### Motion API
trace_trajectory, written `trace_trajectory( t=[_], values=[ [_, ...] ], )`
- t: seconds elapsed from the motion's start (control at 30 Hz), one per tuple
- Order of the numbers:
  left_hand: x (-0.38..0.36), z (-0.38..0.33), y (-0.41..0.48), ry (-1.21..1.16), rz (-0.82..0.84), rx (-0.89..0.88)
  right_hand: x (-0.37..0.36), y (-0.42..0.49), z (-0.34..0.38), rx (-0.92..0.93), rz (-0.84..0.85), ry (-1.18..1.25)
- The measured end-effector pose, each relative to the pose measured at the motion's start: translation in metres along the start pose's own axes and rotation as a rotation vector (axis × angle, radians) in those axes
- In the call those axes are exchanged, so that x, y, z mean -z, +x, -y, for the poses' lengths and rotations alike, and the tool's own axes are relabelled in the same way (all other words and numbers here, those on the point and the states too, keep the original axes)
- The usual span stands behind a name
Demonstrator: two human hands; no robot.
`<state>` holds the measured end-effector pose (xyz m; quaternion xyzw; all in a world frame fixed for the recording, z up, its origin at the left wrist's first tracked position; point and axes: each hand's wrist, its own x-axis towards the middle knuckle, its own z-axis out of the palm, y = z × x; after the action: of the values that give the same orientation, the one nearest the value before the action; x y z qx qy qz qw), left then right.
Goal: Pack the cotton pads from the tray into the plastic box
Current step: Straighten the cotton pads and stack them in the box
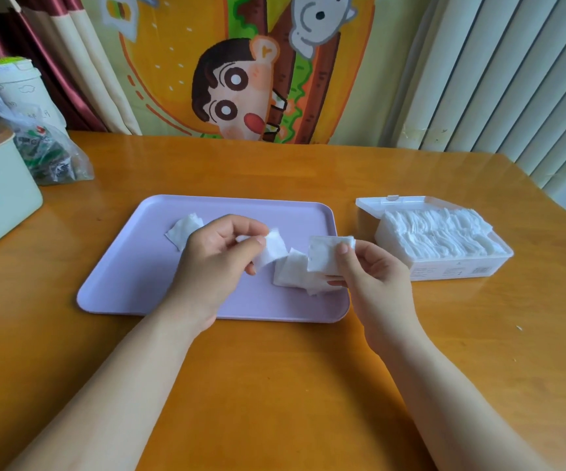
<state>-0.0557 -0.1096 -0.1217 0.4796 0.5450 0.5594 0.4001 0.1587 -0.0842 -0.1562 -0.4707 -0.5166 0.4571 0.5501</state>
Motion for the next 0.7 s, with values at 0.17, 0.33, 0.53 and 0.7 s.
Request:
trace_trajectory(
  t=[0.17, 0.33, 0.53, 0.7],
  values=[
    [-0.01, -0.006, -0.009, -0.098, 0.422, -0.044, -0.002, -0.005, 0.006, -0.03, 0.19, 0.015],
    [-0.013, 0.0, -0.01, -0.006, 0.321, 0.031, -0.002, -0.007, 0.007, -0.07, 0.347, 0.059],
    [-0.014, 0.0, -0.009, 0.041, 0.256, 0.03, -0.002, -0.005, 0.006, -0.11, 0.353, 0.092],
    [-0.016, 0.002, -0.01, 0.076, 0.232, 0.011, -0.003, -0.006, 0.01, -0.137, 0.378, 0.113]
  ],
)
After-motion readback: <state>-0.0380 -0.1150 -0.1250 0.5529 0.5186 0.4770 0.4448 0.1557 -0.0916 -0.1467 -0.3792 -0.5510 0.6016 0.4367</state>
